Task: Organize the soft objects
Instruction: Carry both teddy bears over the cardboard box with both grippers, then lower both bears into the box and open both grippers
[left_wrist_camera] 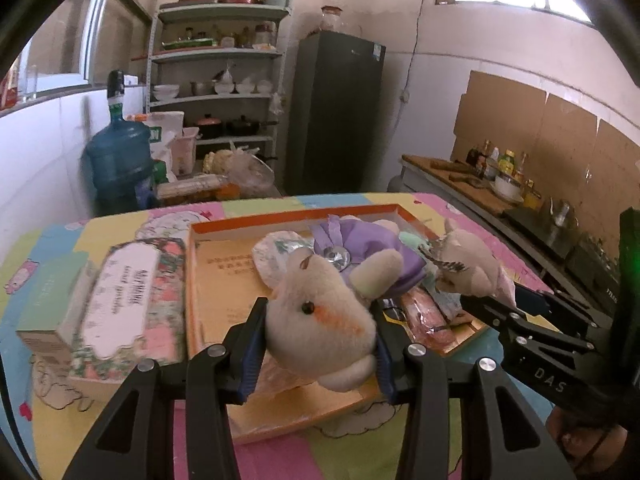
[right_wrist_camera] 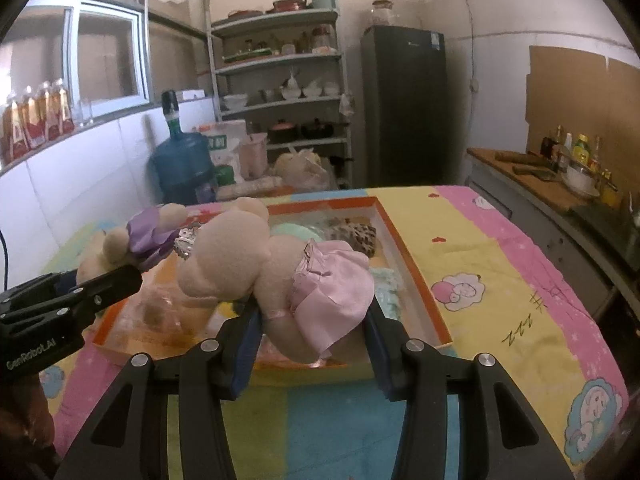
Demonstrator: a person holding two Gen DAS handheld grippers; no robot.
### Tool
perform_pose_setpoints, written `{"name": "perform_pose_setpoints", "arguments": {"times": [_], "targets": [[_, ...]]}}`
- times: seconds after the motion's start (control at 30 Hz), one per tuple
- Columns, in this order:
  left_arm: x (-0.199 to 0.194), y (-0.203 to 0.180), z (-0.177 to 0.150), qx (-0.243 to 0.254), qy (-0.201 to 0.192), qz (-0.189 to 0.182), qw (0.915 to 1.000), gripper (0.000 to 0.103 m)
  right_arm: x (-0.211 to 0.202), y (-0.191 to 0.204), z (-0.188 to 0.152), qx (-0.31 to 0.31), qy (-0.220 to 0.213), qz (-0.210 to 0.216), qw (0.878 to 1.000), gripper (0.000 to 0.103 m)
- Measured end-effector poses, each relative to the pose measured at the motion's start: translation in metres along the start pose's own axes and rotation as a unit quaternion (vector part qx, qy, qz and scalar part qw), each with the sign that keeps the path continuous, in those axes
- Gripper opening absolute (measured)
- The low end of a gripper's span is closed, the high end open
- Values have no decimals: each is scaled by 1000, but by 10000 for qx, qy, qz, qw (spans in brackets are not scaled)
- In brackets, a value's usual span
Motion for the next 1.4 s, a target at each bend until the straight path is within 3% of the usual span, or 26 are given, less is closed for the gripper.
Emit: {"name": "perform_pose_setpoints", "arguments": {"times": [0.2, 0.53, 0.8, 0.93, 1.13, 1.4], "targets": [[23, -3, -3, 79, 183, 89, 9998, 46, 25, -6, 3, -131, 165, -65, 9998, 49], [43, 2, 1, 295, 45, 508, 9983, 47, 56, -6, 10, -339, 309, -171, 9988, 50], [44, 4, 1, 210, 69, 471, 9986, 47, 64, -2, 11, -464, 408, -204, 9979, 61], [43, 6, 1, 110, 147, 380, 9991, 61, 62, -4, 10, -423, 378, -164, 9983, 65], [34, -1, 1, 157, 94, 238, 9996, 72, 57, -6, 11, -358, 318, -133, 9988, 74], [15, 1, 7, 59, -96, 160, 9998, 75, 43, -6, 13, -243, 202, -68, 9995, 75]]}}
Point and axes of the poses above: each gripper's, at about its wrist camera, not at the fingertips, and x roughly the way its jaws point, y to its left, z to its top, the point moved 7 cm from there along x, roughly the way its jaws point, and after that the axes turned 6 degrees about -x, right-handed, at the moved point
